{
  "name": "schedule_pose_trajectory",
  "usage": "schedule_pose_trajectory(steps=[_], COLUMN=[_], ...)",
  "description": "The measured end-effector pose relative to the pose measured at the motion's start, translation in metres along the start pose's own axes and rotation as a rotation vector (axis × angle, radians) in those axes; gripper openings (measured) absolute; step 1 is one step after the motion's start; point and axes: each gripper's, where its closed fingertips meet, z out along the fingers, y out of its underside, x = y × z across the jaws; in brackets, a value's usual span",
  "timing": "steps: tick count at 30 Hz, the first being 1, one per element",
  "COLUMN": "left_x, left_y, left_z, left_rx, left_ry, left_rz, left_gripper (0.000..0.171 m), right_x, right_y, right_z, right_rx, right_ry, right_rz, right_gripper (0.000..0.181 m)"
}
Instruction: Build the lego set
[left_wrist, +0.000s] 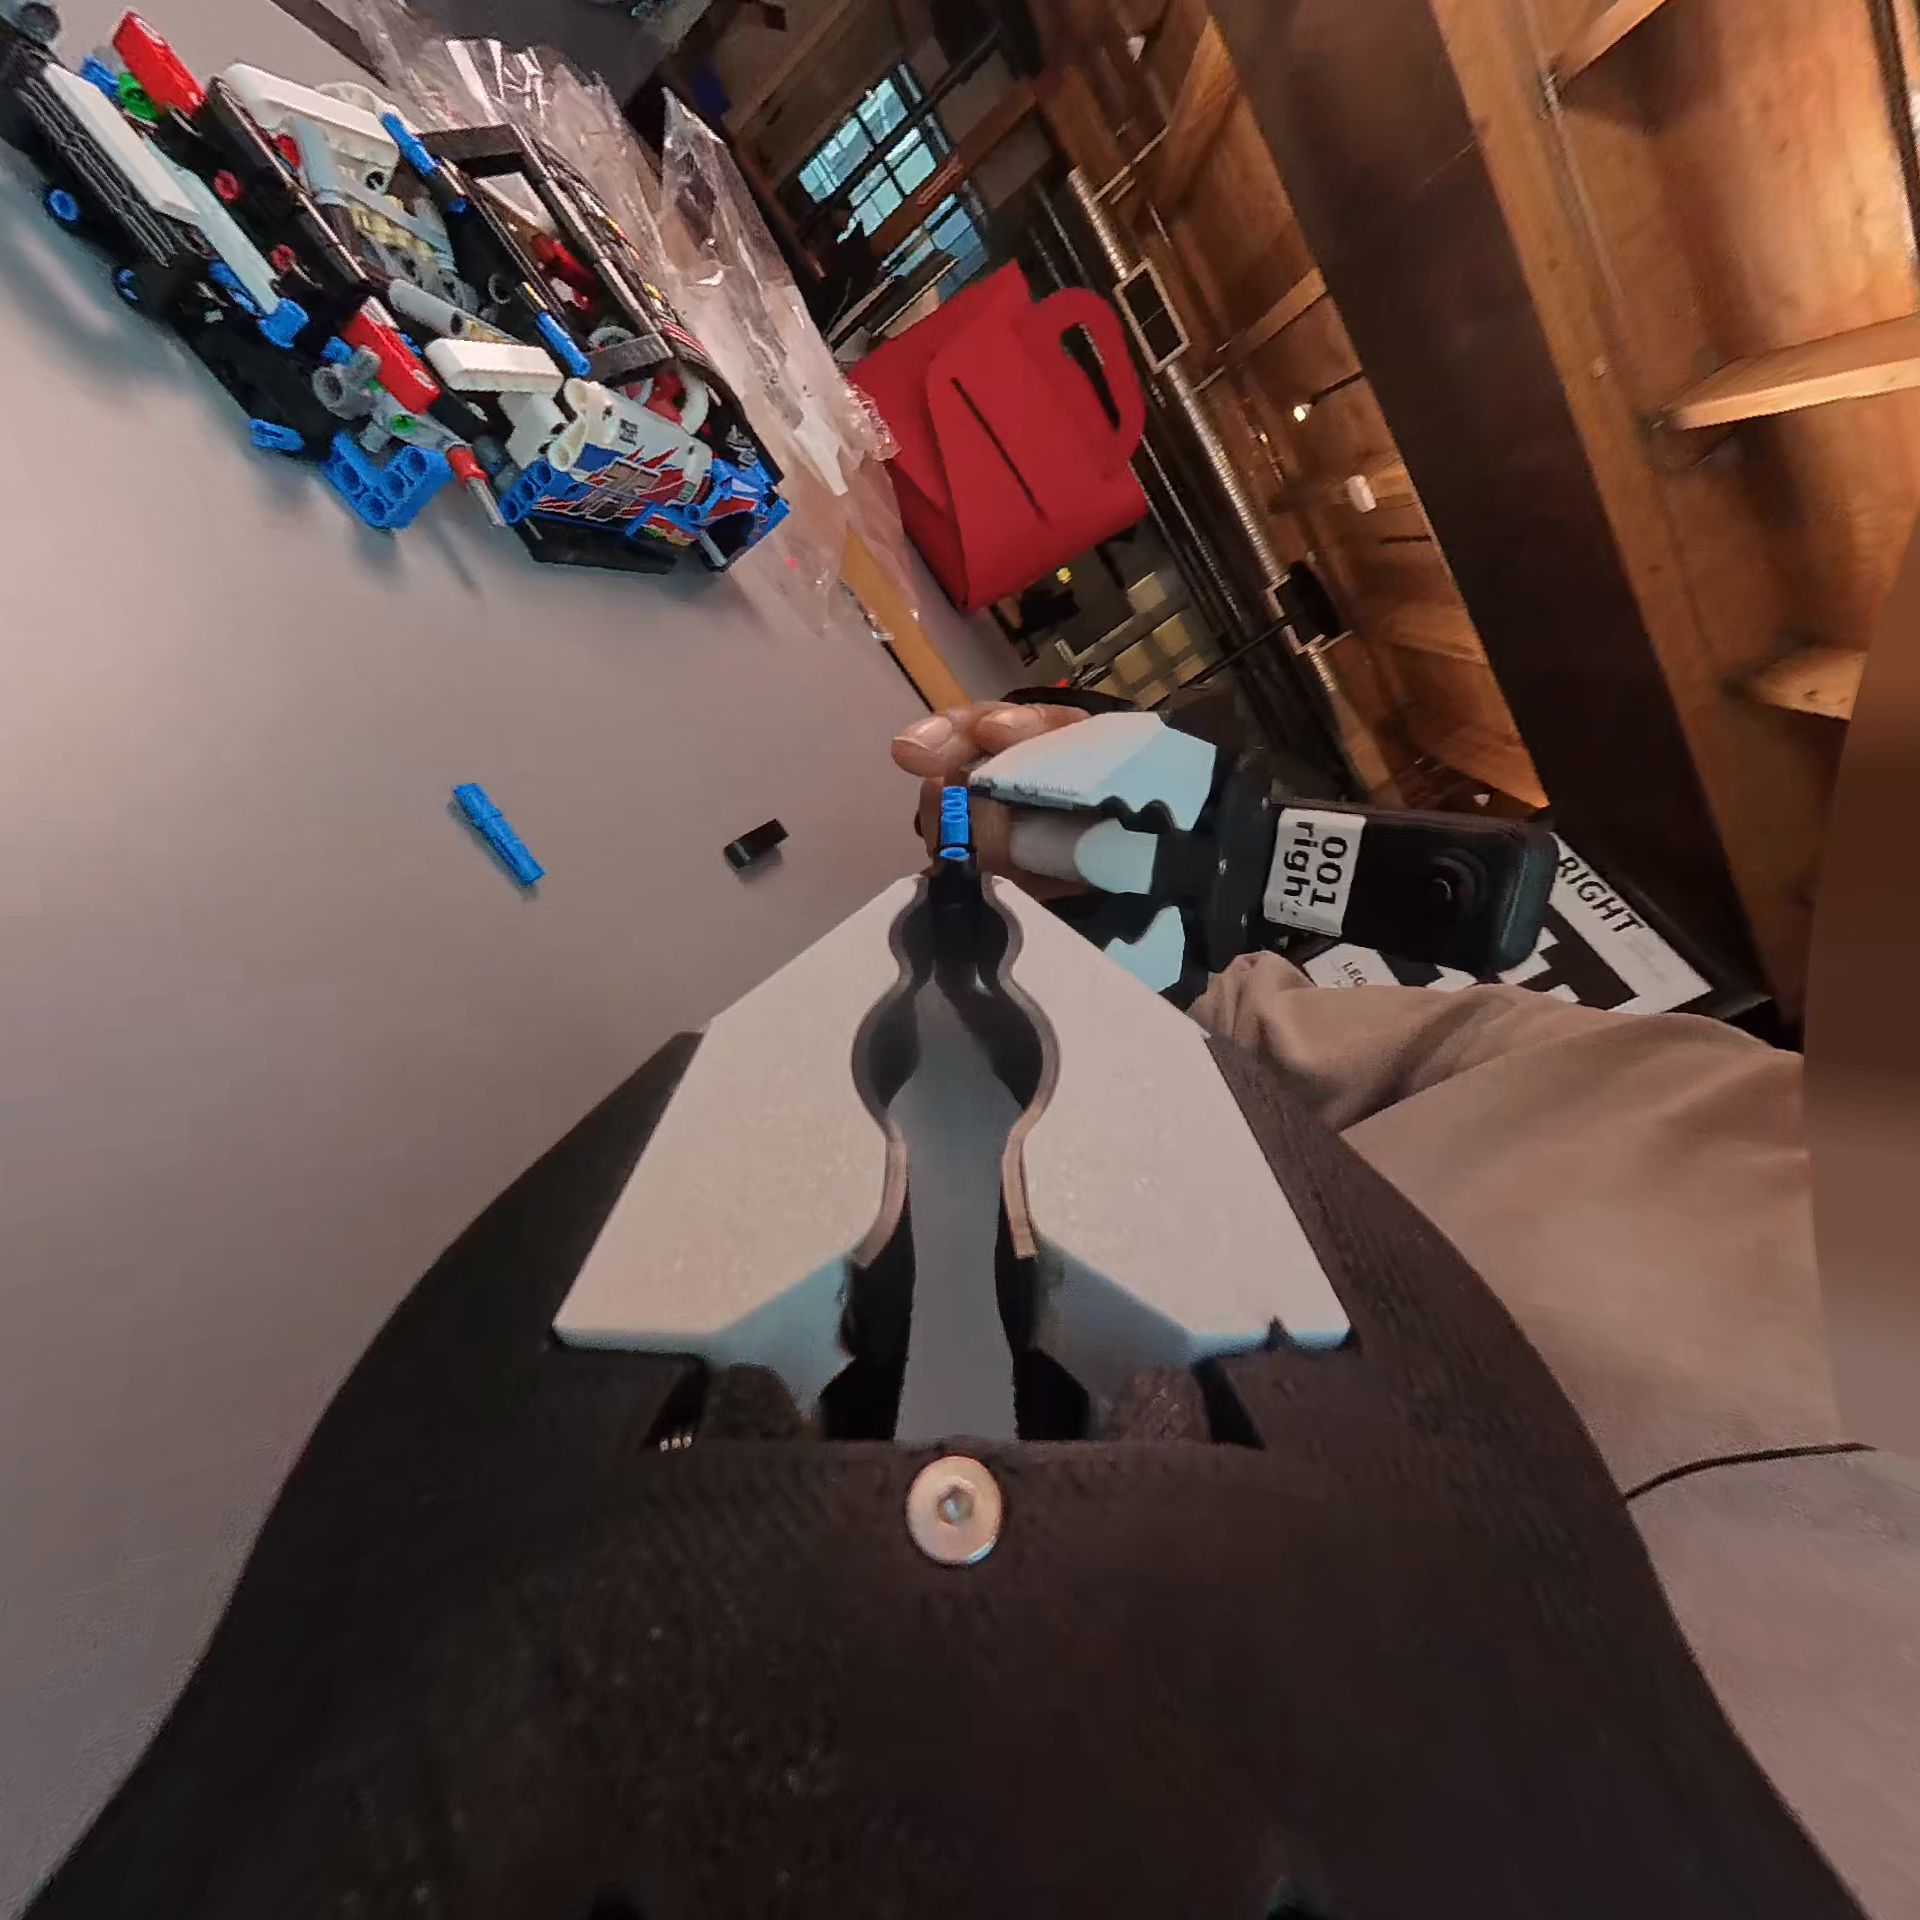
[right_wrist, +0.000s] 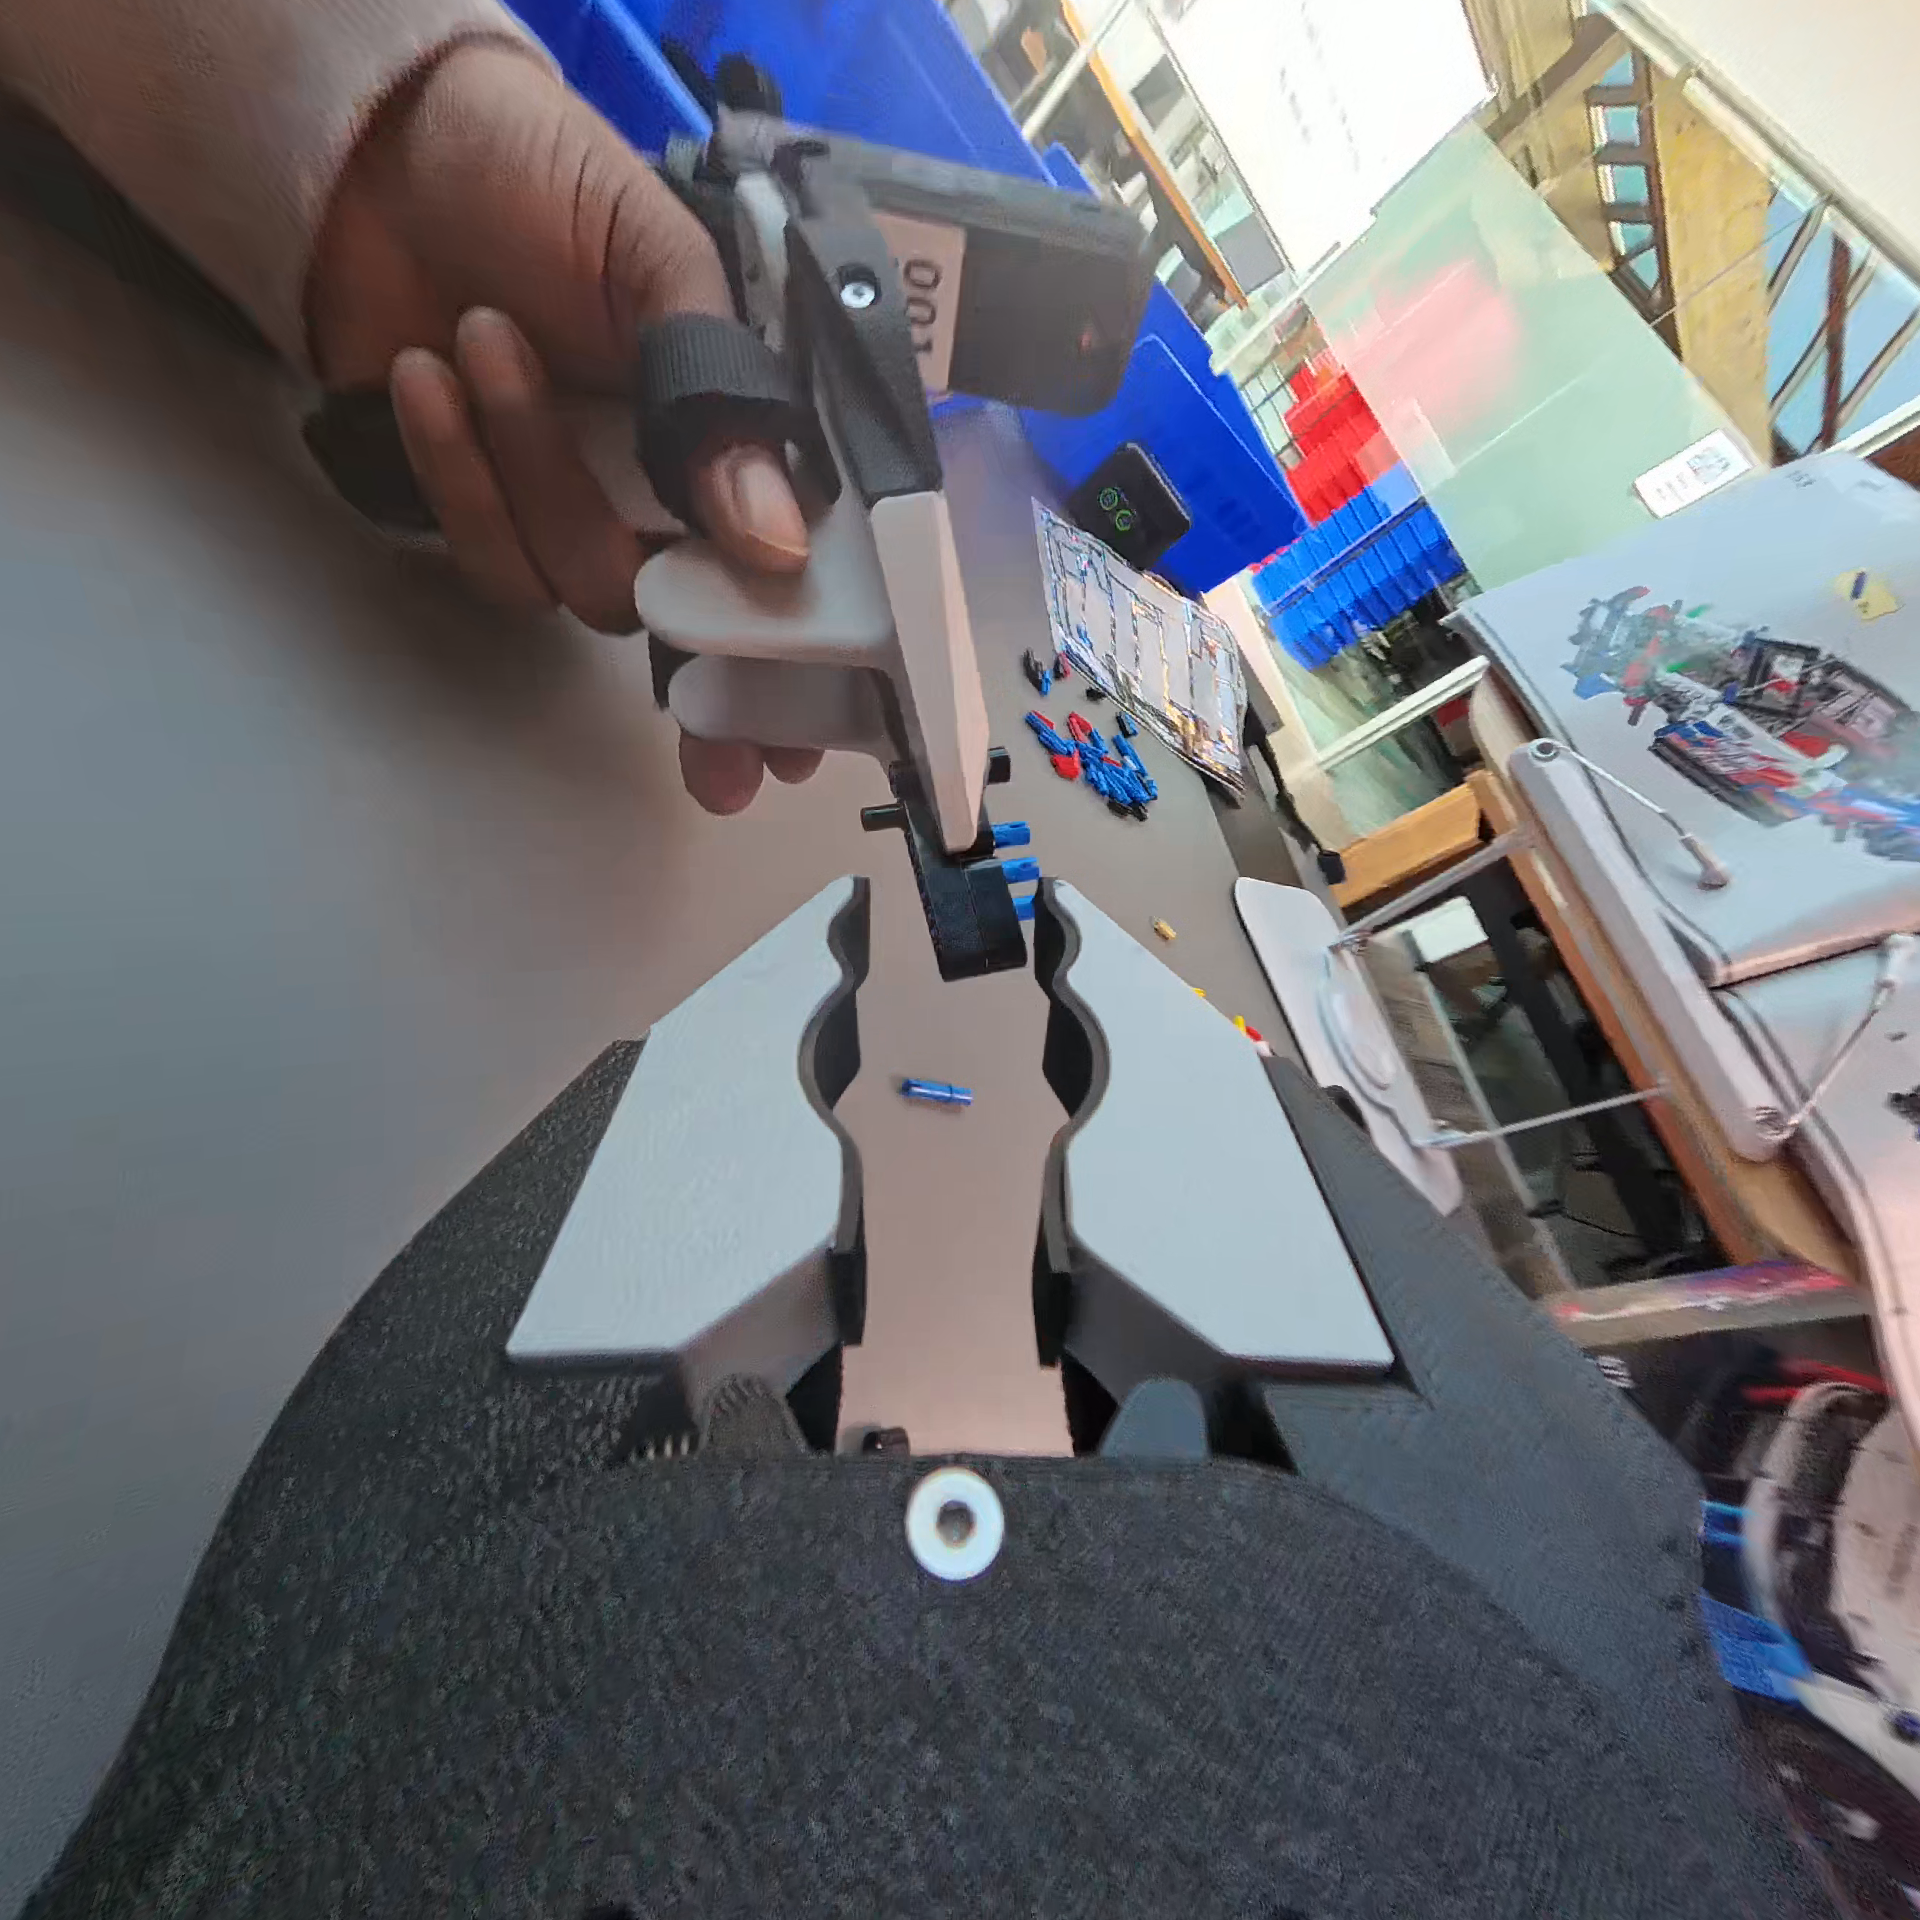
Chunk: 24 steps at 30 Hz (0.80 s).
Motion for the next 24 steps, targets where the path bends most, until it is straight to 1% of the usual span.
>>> schedule_pose_trajectory(steps=[1, 3, 5, 8, 11, 15, 17, 21, 24], left_x=[0.002, 0.004, 0.005, 0.007, 0.007, 0.008, 0.008, 0.006, 0.006], left_y=[0.000, -0.001, -0.001, 0.001, 0.004, 0.006, 0.005, 0.002, -0.001], left_z=[0.000, 0.000, 0.000, 0.001, 0.002, 0.002, 0.003, 0.000, 0.004], left_rx=[0.006, 0.013, 0.013, 0.006, -0.003, -0.015, -0.021, -0.014, 0.011], left_ry=[0.015, 0.038, 0.045, 0.061, 0.060, 0.079, 0.068, 0.031, 0.027], left_rz=[-0.014, -0.032, -0.038, -0.048, -0.047, -0.058, -0.023, 0.056, 0.052], left_gripper=[0.006, 0.006, 0.005, 0.005, 0.005, 0.005, 0.006, 0.012, 0.012], right_x=[0.004, 0.010, 0.010, 0.004, 0.004, 0.002, 0.002, 0.014, 0.020], right_y=[-0.003, -0.005, -0.005, -0.001, -0.001, -0.002, -0.002, 0.002, 0.004], right_z=[-0.004, -0.010, -0.014, -0.013, -0.012, -0.014, -0.014, -0.015, -0.013], right_rx=[0.032, 0.062, 0.077, 0.055, 0.058, 0.058, 0.056, 0.047, 0.023], right_ry=[-0.010, -0.007, -0.010, -0.034, -0.025, -0.054, -0.062, -0.002, 0.050], right_rz=[0.068, 0.118, 0.097, 0.079, 0.072, 0.067, 0.077, 0.080, 0.079], right_gripper=[0.032, 0.033, 0.029, 0.028, 0.016, 0.014, 0.015, 0.014, 0.014])
